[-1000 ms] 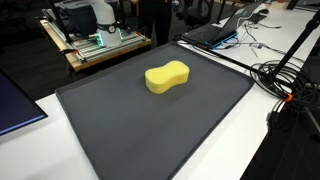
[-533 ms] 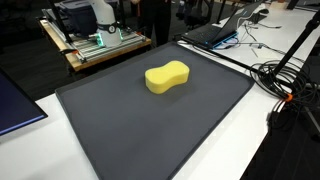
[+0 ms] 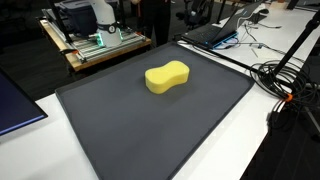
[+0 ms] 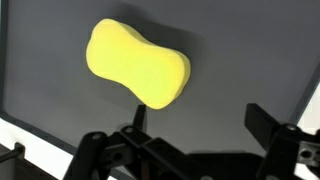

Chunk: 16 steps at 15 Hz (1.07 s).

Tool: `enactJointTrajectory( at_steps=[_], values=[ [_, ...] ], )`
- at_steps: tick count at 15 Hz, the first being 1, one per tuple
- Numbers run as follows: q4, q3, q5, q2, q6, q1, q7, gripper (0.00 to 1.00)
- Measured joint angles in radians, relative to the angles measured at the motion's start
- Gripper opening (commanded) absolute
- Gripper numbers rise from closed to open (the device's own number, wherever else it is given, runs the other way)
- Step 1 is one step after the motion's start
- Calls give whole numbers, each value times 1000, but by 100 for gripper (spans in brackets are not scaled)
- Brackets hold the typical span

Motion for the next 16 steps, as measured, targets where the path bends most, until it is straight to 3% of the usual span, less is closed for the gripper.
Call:
enactJointTrajectory(
  at_steps=[6,16],
  values=[
    [188,-49,2,205,-67,65,9,100],
    [389,-134,118,431,-67,29,-70,100]
  ],
)
